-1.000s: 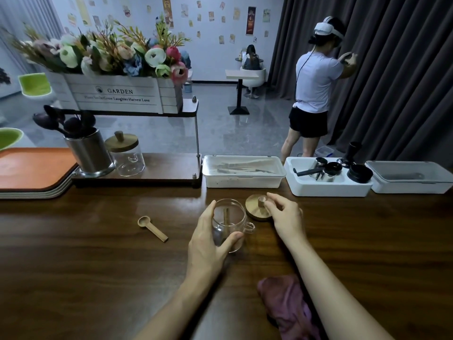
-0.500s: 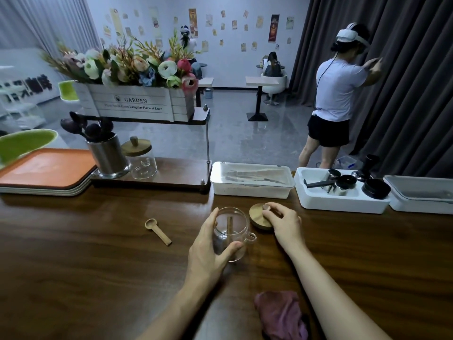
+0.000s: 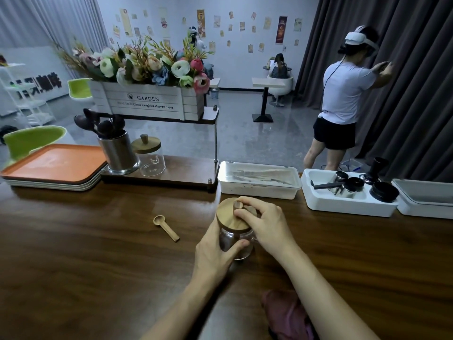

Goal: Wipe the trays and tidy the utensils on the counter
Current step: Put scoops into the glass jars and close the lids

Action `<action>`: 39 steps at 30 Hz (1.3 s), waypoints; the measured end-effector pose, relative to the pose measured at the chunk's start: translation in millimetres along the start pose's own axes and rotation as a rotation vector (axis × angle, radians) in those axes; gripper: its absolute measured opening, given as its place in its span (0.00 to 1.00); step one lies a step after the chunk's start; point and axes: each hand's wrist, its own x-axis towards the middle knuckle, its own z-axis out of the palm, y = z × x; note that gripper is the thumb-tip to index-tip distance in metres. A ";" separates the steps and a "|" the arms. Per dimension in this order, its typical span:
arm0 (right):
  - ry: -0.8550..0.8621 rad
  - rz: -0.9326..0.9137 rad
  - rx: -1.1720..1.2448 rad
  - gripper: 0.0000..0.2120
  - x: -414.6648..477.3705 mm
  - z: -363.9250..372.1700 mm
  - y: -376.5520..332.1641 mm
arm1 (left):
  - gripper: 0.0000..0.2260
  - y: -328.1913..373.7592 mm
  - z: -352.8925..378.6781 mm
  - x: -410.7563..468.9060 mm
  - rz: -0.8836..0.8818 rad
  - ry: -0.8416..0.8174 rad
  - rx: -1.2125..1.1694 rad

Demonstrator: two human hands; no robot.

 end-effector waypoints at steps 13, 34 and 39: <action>0.079 0.071 -0.068 0.15 -22.2 7.8 16.5 | 0.35 -5.1 -12.4 6.7 0.041 0.015 -0.225; -0.027 0.201 0.197 0.20 -31.3 5.9 25.0 | 0.28 10.5 -17.1 12.9 -0.086 -0.115 -0.187; -0.061 0.193 0.134 0.32 -43.5 2.9 26.9 | 0.32 11.6 -19.0 13.1 -0.113 -0.124 -0.204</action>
